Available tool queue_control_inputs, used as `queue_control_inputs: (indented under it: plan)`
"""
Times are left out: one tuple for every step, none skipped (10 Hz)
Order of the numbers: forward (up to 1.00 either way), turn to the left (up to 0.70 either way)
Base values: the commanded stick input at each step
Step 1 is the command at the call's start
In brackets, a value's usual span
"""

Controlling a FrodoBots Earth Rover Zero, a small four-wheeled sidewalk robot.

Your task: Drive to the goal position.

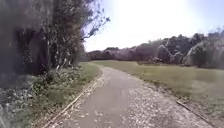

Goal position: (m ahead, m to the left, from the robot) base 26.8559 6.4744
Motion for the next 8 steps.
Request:
queue_control_inputs:
  plan:
    - [0.7,0.0]
    - [0.7,0.0]
    - [0.7,0.0]
    - [0.7,0.0]
    - [0.7,0.0]
    - [0.7,0.0]
    - [0.7,0.0]
    - [0.7,0.0]
